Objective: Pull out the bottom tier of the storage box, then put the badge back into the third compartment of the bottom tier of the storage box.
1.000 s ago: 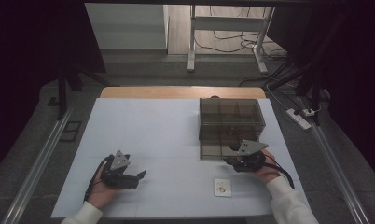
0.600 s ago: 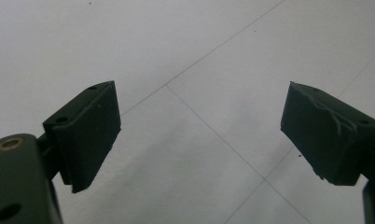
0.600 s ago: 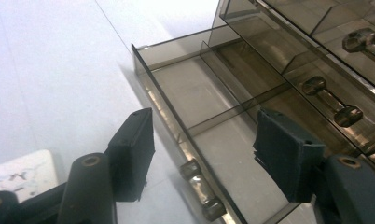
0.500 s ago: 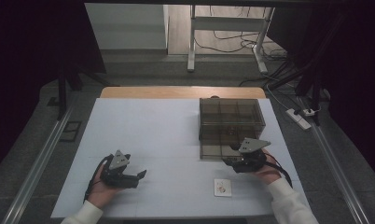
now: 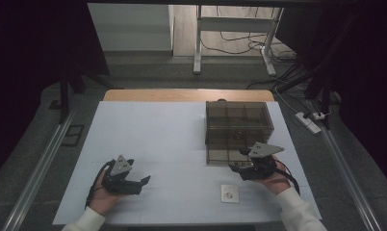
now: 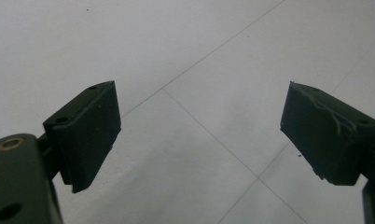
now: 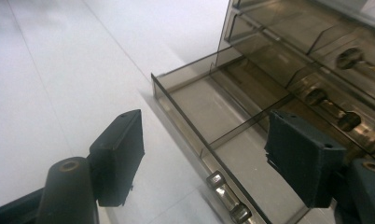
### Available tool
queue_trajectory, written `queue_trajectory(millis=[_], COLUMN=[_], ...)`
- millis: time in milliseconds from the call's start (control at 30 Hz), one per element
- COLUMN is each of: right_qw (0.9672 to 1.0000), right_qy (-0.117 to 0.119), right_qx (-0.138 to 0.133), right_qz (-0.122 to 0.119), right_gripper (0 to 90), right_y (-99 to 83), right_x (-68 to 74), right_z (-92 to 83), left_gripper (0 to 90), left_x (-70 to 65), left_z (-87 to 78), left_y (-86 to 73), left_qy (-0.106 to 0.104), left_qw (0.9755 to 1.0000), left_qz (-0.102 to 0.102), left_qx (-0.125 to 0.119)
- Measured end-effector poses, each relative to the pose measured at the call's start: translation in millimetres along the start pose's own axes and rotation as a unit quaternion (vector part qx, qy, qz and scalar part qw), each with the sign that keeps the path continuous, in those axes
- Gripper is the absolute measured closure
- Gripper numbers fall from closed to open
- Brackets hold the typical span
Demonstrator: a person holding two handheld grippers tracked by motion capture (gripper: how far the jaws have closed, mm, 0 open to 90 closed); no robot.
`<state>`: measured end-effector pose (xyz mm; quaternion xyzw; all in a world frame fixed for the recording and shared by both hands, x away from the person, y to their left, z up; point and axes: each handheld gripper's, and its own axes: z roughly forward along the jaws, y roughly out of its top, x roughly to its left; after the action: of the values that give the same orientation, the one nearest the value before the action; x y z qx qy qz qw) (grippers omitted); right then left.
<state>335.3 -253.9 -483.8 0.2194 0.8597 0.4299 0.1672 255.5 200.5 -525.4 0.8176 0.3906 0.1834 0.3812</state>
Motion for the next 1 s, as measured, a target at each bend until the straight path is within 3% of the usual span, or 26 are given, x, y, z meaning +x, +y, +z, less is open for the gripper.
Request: queue_trajectory(millis=[167, 300, 467, 600, 767, 1000], right_qw=[0.9999, 1.0, 0.999, 0.9976, 0.9971, 0.9975], right_qy=[-0.001, 0.004, 0.038, 0.049, 0.041, 0.047], right_qx=[-0.009, -0.004, 0.012, 0.02, 0.027, 0.02], right_qz=[0.006, -0.006, -0.022, -0.044, -0.057, -0.048], right_gripper=[26.6, 27.0, 26.8, 26.8, 27.0, 27.2], right_y=[-2.4, -0.5, 2.5, 2.6, 3.3, 4.4], right_x=[4.0, 6.5, 11.1, 17.5, 20.4, 20.4], right_z=[-10.5, -15.1, -14.4, -12.0, -14.1, -15.1], left_gripper=[12.5, 12.4, 12.4, 12.4, 12.3, 12.3], left_x=[-0.3, -1.6, -2.1, -2.5, -2.4, -1.0], left_z=[0.2, 1.3, 3.0, 2.3, 2.4, 4.3], left_y=[0.2, 0.5, 0.9, 1.3, 1.2, 1.3], left_qy=[-0.003, -0.003, -0.001, -0.001, -0.003, -0.005], left_qw=[1.0, 1.0, 1.0, 1.0, 1.0, 0.9999], left_qz=[0.001, 0.005, 0.005, 0.003, 0.003, 0.001], left_qx=[-0.001, 0.002, 0.007, 0.005, 0.006, 0.01])
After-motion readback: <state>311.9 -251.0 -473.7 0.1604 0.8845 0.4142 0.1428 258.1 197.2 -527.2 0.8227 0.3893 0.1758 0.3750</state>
